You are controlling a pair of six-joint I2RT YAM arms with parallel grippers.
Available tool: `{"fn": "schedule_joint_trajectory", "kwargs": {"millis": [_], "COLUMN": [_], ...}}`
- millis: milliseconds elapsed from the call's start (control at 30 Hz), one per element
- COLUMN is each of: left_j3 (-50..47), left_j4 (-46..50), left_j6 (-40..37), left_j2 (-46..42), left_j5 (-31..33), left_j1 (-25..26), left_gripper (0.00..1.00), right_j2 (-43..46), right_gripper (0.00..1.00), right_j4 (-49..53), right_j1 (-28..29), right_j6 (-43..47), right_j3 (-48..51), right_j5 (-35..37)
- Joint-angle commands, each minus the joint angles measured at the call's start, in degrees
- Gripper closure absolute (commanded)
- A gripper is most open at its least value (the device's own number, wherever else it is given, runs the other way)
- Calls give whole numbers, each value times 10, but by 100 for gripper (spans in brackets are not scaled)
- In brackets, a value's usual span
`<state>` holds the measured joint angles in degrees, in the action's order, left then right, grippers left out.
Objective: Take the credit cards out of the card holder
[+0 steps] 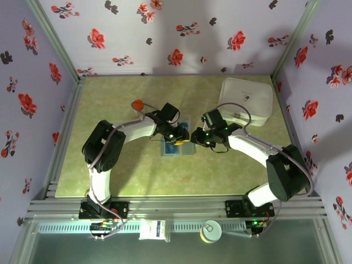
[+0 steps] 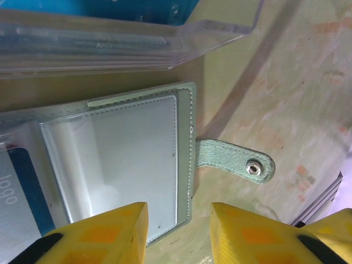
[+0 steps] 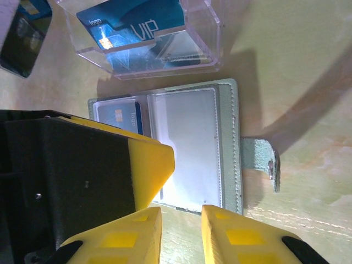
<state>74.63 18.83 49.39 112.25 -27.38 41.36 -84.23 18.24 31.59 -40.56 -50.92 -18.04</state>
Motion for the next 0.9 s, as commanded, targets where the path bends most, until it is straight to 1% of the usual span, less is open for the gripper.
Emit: {"fn": "schedule_joint_trajectory", "kwargs": {"millis": [0, 200, 367, 867], "left_j3": [11, -19, -58, -201], "left_j4": [22, 14, -5, -66], "left_j6": [-11, -17, -14, 0], "left_j2": [-9, -39, -67, -161], "left_j5": [8, 23, 22, 16], "left_j1": [0, -12, -28, -89], "left_gripper": [66, 68, 70, 72], "right_j2": [-2, -27, -61, -190], "right_gripper": [73, 73, 73, 73], "right_j4": [-12, -23, -18, 17], "right_j1": [-2, 5, 23, 83], "right_j6": [-9, -20, -22, -16], "right_j3": [6, -9, -36, -160], "right_j5": [-11, -19, -22, -33]}}
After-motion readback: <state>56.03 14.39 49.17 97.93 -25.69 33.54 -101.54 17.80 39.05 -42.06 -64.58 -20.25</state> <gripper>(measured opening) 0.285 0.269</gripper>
